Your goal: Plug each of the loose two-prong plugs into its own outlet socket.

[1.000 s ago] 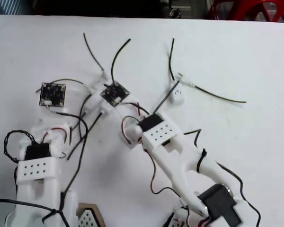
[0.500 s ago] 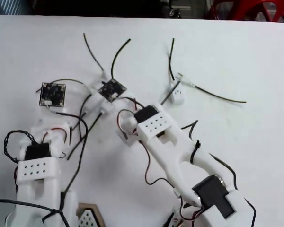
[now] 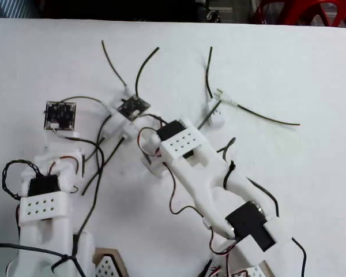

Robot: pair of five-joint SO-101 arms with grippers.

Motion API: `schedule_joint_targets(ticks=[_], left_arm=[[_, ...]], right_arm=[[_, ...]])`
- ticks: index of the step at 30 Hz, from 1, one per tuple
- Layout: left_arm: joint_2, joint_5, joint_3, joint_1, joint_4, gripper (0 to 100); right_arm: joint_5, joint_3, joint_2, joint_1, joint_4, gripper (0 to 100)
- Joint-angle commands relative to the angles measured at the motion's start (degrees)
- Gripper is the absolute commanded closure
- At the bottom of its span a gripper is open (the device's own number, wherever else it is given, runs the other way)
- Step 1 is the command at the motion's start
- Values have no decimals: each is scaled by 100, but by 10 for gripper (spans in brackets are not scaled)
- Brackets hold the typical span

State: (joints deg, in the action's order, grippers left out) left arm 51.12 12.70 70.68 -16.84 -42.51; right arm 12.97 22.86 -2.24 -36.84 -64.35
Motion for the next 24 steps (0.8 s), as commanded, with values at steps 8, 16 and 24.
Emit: schedule_joint_targets(ticks=[8,16,24], left_arm=[[171,-35,-35,-57,114,976],[171,-35,-35,-57,114,976],[171,-35,-35,-66,114,976]], right_arm=[[-9,589,-189,-189,611,982],[-18,18,84,-215,620,982],[-9,-1363,-171,-224,848,981]])
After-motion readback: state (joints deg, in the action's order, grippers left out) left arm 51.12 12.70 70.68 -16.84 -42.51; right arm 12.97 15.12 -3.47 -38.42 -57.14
